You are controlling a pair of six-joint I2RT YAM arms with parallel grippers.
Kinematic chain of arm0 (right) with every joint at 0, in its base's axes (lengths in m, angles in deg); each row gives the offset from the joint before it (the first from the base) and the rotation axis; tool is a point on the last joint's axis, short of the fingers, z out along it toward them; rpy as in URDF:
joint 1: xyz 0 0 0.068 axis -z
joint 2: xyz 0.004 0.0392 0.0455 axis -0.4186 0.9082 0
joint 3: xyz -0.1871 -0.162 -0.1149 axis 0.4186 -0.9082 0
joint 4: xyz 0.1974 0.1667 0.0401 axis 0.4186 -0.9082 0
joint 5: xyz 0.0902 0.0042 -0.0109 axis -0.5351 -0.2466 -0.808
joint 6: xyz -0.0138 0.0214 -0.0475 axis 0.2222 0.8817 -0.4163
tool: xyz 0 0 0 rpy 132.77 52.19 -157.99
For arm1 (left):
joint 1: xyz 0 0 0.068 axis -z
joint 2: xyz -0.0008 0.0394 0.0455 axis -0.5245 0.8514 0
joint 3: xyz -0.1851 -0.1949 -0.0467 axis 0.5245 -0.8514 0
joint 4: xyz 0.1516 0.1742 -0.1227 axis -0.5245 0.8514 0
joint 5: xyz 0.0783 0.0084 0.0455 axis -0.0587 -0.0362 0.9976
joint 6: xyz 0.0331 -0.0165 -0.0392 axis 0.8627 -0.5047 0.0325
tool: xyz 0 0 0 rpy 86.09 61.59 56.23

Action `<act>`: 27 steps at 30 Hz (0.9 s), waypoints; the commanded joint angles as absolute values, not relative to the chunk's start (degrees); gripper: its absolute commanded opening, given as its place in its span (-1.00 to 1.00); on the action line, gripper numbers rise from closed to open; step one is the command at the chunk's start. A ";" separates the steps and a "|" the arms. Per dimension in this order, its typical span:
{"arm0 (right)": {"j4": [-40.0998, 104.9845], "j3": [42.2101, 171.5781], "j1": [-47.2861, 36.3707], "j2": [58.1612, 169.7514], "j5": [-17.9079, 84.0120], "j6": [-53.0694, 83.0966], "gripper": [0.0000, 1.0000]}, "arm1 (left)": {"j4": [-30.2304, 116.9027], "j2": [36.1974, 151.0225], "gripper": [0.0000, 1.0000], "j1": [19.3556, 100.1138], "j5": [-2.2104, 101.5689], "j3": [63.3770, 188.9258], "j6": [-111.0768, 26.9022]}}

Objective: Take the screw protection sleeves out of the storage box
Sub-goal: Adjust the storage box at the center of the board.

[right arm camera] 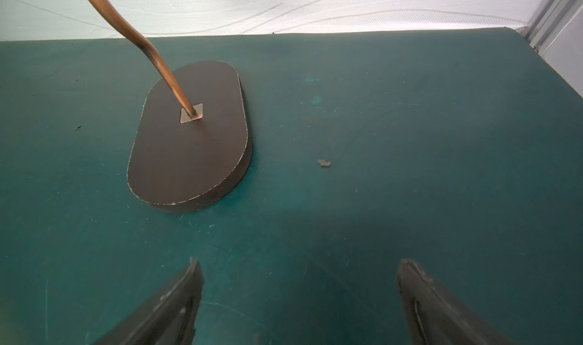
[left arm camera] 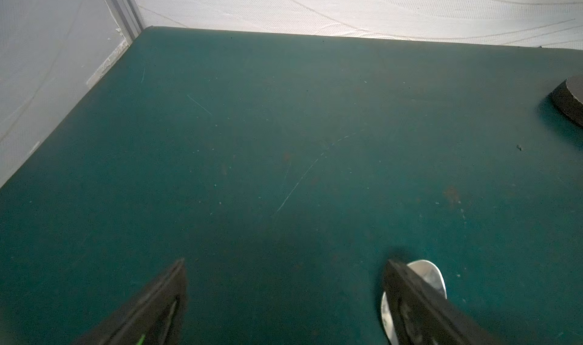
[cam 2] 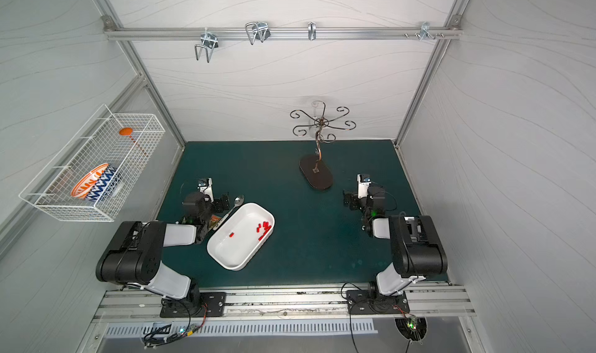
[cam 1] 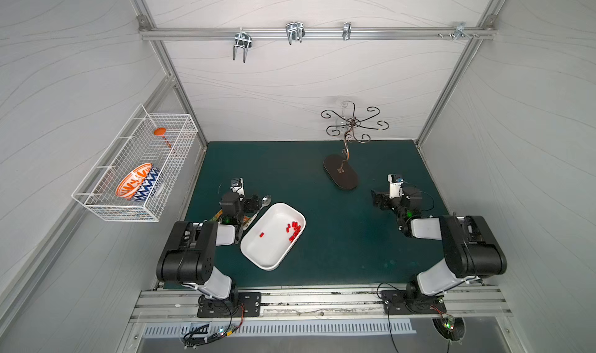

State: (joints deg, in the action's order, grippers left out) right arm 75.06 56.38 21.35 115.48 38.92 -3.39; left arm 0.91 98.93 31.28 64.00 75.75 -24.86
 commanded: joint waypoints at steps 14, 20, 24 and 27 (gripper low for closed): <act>74.65 56.95 21.05 115.85 39.43 -3.67 0.98 | -1.78 99.04 1.00 31.46 66.30 76.78 -24.87; 74.65 56.95 21.08 115.80 39.43 -3.67 0.98 | -1.70 99.04 1.00 31.45 66.30 76.81 -24.87; 74.65 56.95 21.17 115.84 39.43 -3.69 0.98 | -1.70 99.04 1.00 31.37 66.13 76.78 -24.93; 74.64 56.95 21.17 115.79 39.43 -3.64 0.98 | -1.48 99.04 1.00 31.20 65.95 76.89 -25.11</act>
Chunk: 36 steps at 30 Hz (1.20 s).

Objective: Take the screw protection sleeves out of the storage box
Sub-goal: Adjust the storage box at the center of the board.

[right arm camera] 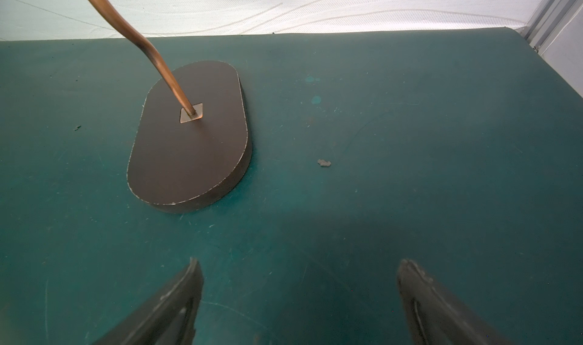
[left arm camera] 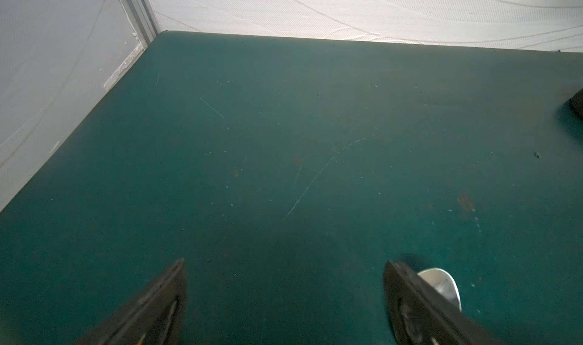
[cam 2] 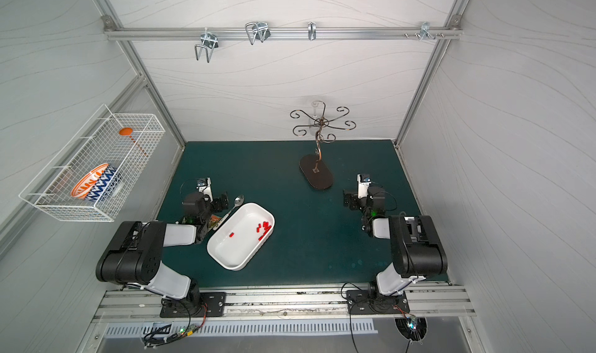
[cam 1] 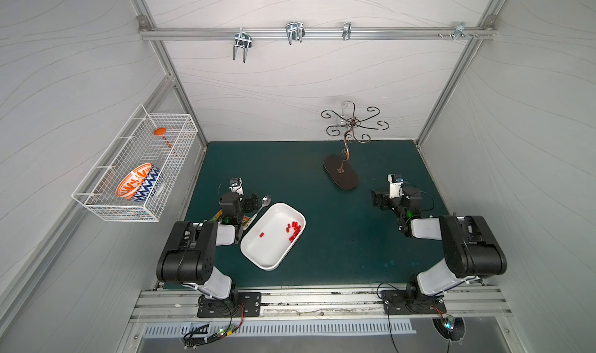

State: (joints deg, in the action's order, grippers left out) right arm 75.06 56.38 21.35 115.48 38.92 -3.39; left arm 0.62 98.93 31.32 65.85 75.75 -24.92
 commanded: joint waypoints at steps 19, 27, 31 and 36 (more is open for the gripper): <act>30.98 76.65 21.39 95.98 40.27 -6.28 0.98 | 30.39 85.77 1.00 30.69 58.46 86.65 -19.78; -6.51 93.21 21.65 96.37 13.43 -26.17 0.98 | 79.49 78.02 0.99 31.17 35.93 102.10 5.58; -13.02 90.34 16.06 96.37 5.98 -35.18 0.98 | 90.55 79.04 0.99 33.86 35.38 106.34 15.20; -8.82 83.05 9.64 95.27 5.47 -35.57 0.98 | 88.28 83.55 0.99 42.20 47.49 107.36 22.33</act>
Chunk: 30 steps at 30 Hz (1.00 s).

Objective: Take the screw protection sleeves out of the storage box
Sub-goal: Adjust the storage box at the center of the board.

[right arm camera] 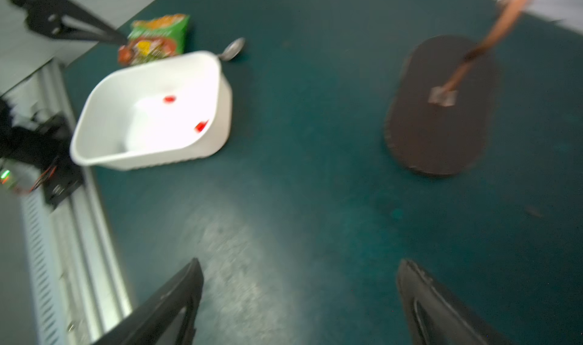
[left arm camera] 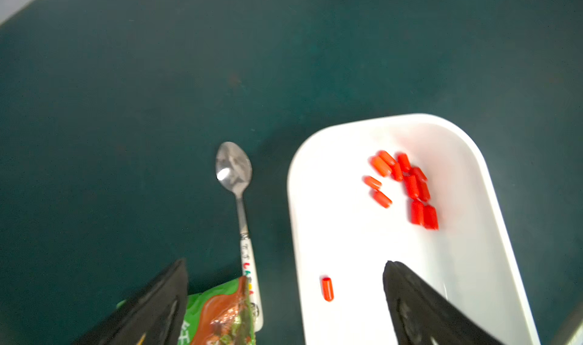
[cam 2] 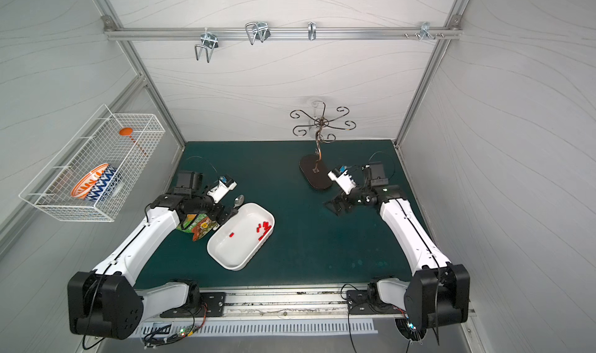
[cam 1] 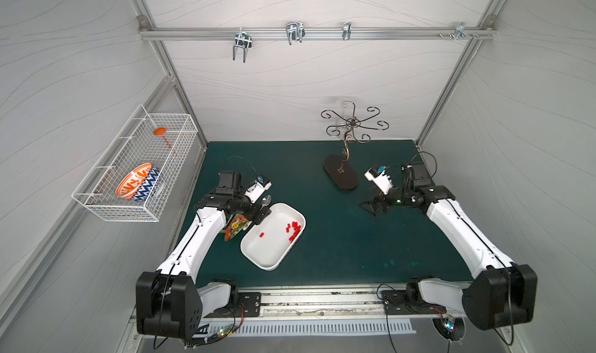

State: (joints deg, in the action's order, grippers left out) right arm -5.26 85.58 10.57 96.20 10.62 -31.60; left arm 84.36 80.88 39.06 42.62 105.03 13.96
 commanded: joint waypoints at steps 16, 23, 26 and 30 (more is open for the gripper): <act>-6.65 78.96 9.98 95.80 4.71 -35.42 0.98 | 79.58 108.65 0.86 50.43 55.63 120.43 18.70; -6.24 78.57 10.16 96.10 5.31 -35.31 0.98 | 79.05 112.18 0.77 50.40 58.66 124.72 8.60; -6.13 78.70 10.20 96.46 5.21 -35.33 0.98 | 78.52 112.78 0.74 49.05 59.96 125.79 5.12; -5.95 78.66 10.20 96.98 5.37 -35.33 0.98 | 79.92 114.04 0.65 44.10 58.03 129.20 -1.58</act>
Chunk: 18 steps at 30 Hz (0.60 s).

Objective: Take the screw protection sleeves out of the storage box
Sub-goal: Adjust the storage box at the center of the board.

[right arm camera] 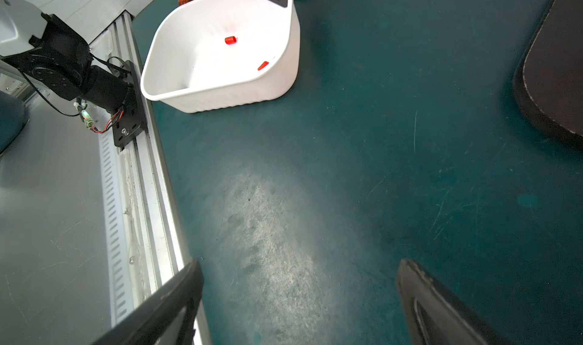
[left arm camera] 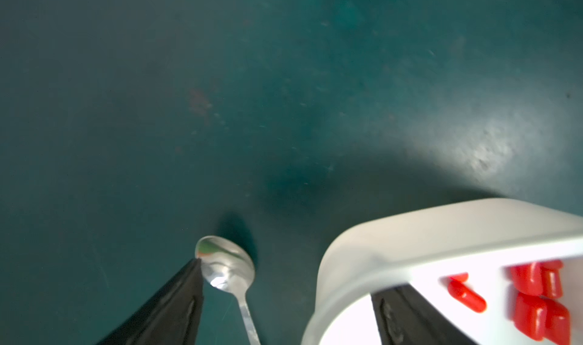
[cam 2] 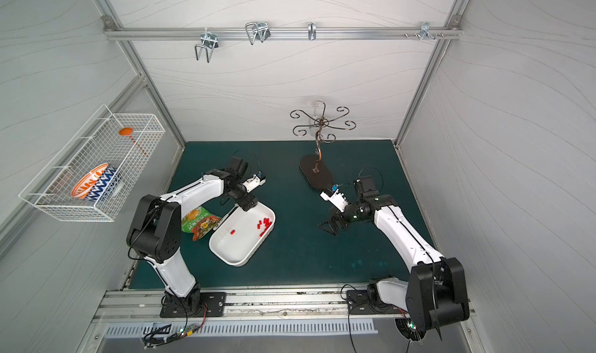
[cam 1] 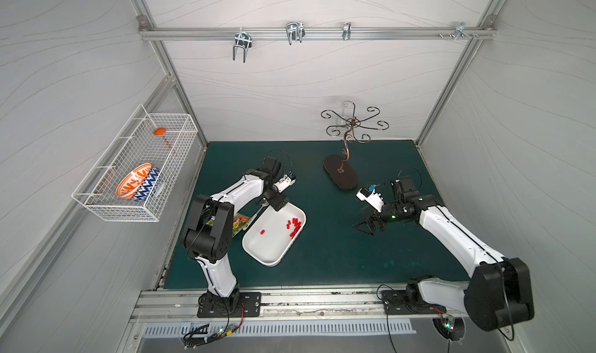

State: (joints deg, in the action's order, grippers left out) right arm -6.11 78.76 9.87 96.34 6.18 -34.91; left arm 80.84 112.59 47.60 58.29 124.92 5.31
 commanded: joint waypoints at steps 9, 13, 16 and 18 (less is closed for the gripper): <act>-5.69 78.67 10.18 97.51 6.09 -35.29 0.98 | 82.65 115.85 0.52 37.80 58.97 132.90 -8.66; -5.69 78.66 10.15 97.56 6.20 -35.24 0.98 | 84.41 112.45 0.48 37.52 54.67 131.41 -7.47; -5.69 78.66 10.18 97.43 6.29 -35.22 0.98 | 85.86 108.70 0.46 37.52 51.12 128.72 -6.49; -5.77 78.66 10.16 97.34 6.13 -35.18 0.98 | 87.42 105.72 0.44 37.52 49.06 126.63 -4.42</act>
State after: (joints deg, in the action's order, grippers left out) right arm -5.83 78.76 9.87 97.06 6.62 -34.91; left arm 84.47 110.69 37.42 53.96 128.09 -6.30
